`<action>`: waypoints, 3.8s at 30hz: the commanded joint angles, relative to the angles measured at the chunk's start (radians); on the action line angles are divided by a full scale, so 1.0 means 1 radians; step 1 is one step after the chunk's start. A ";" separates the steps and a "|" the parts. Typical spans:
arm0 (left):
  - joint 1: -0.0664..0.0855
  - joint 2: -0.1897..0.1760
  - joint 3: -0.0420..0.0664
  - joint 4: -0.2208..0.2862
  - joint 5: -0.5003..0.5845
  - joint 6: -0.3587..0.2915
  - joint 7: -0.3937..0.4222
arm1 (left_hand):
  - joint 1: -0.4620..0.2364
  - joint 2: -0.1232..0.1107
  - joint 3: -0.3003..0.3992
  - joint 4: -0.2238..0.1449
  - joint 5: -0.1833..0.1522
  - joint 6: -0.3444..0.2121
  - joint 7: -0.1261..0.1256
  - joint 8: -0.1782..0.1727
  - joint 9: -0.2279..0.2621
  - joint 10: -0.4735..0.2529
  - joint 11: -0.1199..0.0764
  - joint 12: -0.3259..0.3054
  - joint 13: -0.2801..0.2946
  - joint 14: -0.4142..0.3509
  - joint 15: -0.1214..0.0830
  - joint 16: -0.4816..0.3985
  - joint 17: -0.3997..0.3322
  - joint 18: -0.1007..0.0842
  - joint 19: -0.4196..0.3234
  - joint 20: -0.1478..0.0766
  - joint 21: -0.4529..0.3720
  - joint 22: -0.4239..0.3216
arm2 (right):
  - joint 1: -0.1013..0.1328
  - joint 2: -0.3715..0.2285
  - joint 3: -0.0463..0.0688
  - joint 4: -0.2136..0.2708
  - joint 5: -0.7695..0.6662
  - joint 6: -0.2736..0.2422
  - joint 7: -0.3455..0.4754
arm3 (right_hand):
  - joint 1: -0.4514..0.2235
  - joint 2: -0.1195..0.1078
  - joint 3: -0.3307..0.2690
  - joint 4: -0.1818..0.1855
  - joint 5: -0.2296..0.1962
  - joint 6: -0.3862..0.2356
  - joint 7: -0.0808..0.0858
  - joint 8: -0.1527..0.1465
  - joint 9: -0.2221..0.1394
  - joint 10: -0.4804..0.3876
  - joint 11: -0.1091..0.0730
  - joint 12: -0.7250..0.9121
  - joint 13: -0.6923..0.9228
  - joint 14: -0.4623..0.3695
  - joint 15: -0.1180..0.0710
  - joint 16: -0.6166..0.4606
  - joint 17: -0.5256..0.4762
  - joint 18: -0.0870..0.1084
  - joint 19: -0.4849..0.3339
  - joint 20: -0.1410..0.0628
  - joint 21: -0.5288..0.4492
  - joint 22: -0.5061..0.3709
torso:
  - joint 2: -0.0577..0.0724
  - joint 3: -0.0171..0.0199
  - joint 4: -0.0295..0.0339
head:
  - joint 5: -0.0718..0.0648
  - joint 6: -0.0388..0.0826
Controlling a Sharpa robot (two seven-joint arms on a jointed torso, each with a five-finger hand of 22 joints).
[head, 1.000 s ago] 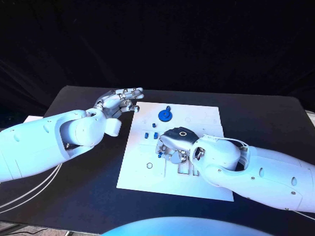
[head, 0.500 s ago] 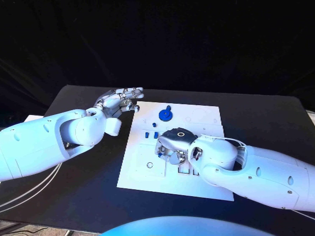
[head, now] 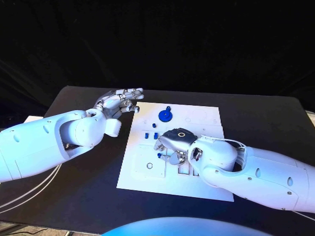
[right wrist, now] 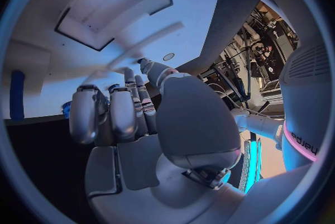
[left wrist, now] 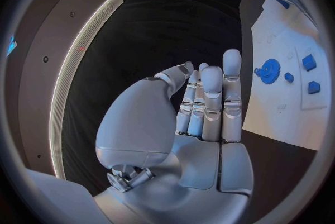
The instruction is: Assemble the parts on the task board
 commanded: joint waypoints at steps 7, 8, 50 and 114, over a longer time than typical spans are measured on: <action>0.000 -0.002 0.000 0.002 -0.006 0.027 -0.004 | 0.003 0.004 -0.002 -0.005 0.006 -0.003 0.004 0.002 -0.002 -0.006 0.002 0.007 0.002 -0.007 -0.002 -0.007 -0.002 0.019 -0.005 0.003 -0.004 -0.001 | 0.000 -0.056 0.003 0.044 -0.007 -0.053 -0.011 | 0.012 -0.005 -0.013 -0.008 -0.003 0.002 0.000 0.002 0.003 -0.011 -0.002 0.014 0.005 0.020 0.007 -0.010 -0.008 0.008 -0.008 0.003 -0.007 -0.006 | 0.000 -0.0001 -0.0011 | -0.003 0.008; 0.000 -0.002 0.000 0.002 -0.006 0.028 -0.004 | 0.003 0.004 -0.002 -0.005 0.006 -0.003 0.004 0.002 -0.002 -0.006 0.002 0.007 0.002 -0.007 -0.002 -0.007 -0.002 0.019 -0.005 0.003 -0.004 -0.001 | 0.002 -0.066 0.005 0.053 -0.006 -0.057 -0.011 | 0.012 -0.004 -0.013 -0.008 -0.003 0.005 0.000 0.003 0.004 -0.009 -0.003 0.017 0.005 0.020 0.007 -0.010 -0.009 0.008 -0.008 0.003 -0.007 -0.006 | 0.000 0.0000 -0.0014 | -0.004 0.009; -0.001 -0.010 -0.002 0.005 -0.014 0.029 -0.006 | 0.004 0.004 -0.003 -0.007 0.005 -0.004 0.004 0.003 -0.002 -0.008 0.002 0.009 0.002 -0.008 -0.002 -0.007 -0.004 0.019 -0.005 0.004 -0.006 -0.002 | 0.096 -0.245 0.021 0.078 -0.005 0.099 -0.060 | 0.047 0.018 -0.093 0.027 -0.019 0.090 -0.066 0.022 0.015 0.042 -0.052 0.071 0.005 0.031 -0.057 -0.005 -0.006 0.003 0.014 -0.052 -0.001 0.011 | 0.000 -0.0007 -0.0010 | -0.021 0.017; -0.001 -0.002 -0.002 0.004 -0.014 0.032 -0.008 | 0.005 0.006 -0.003 -0.010 0.005 -0.004 0.004 0.004 -0.002 -0.010 0.002 0.012 0.003 -0.008 -0.002 -0.008 -0.007 0.019 -0.004 0.004 -0.007 -0.004 | 0.066 -0.062 0.005 0.146 0.064 -0.034 0.011 | 0.064 0.058 -0.025 0.019 -0.004 0.192 -0.057 0.037 0.042 0.180 -0.061 0.044 0.006 0.035 -0.042 0.015 0.011 -0.007 0.044 -0.042 0.032 0.055 | 0.000 -0.0020 -0.0006 | 0.011 0.001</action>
